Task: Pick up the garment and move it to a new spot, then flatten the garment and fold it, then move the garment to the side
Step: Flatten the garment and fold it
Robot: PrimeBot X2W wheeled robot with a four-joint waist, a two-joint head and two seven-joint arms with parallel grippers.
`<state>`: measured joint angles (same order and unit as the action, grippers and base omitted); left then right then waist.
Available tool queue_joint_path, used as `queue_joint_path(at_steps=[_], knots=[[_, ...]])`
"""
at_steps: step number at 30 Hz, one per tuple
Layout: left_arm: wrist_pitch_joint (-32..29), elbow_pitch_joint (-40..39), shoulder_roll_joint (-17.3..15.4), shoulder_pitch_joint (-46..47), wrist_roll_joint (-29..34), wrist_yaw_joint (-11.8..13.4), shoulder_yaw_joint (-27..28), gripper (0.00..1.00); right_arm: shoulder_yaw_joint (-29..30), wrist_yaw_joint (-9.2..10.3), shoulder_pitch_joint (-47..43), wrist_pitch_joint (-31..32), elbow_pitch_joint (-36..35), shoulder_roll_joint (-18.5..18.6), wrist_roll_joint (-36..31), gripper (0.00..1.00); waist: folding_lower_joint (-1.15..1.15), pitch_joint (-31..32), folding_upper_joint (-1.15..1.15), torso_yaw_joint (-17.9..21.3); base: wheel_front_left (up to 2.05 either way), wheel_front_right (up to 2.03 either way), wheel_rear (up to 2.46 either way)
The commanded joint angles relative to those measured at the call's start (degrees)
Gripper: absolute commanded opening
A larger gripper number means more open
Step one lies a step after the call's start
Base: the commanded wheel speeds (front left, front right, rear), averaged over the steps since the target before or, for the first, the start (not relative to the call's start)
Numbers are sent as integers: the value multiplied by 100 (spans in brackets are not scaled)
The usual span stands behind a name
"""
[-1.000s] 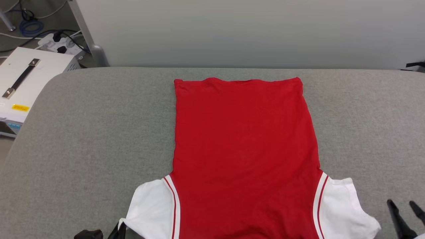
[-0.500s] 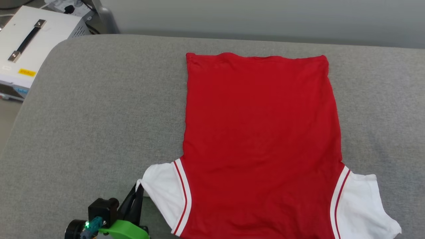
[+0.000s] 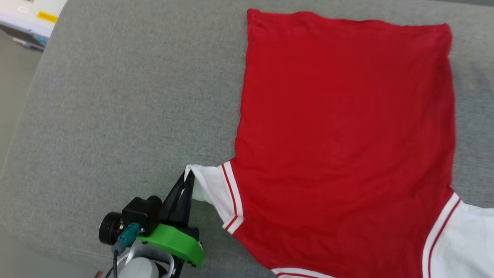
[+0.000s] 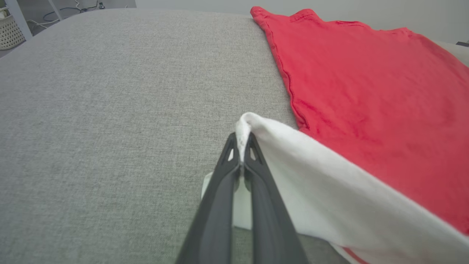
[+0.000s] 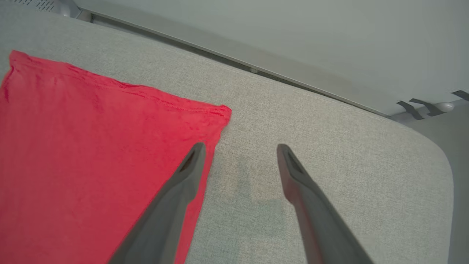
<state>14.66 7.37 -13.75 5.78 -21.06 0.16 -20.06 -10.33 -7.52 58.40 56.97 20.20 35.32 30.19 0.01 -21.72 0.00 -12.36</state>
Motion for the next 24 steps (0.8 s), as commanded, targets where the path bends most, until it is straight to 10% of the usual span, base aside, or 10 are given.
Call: queue_joint_path(at_steps=[1, 20, 21, 22, 24], knots=[[34, -43, 72, 142, 79, -47, 40, 0, -36, 3, 211, 140, 134, -27, -36, 100, -1, -566, 0, -385, 0, 0, 0], [34, -14, 632, 491, 596, -492, 341, 0, -567, 3, 213, 731, 1616, -125, -555, 100, -1, -1319, 0, -737, 0, 0, 0], [34, -7, 642, 489, 613, -502, 357, 0, -561, 3, 187, 744, 1639, -89, -535, 86, -1, -1303, 0, -734, 0, 0, 0], [34, 0, 651, 485, 633, -514, 377, 0, -568, 3, 167, 729, 1639, -38, -522, 3, -1, -1282, 0, -725, 0, 0, 0], [34, 1, 663, 471, 669, -533, 419, 0, -569, 3, 165, 672, 1640, 37, -515, 0, -1, -1235, 0, -697, 0, 0, 0]])
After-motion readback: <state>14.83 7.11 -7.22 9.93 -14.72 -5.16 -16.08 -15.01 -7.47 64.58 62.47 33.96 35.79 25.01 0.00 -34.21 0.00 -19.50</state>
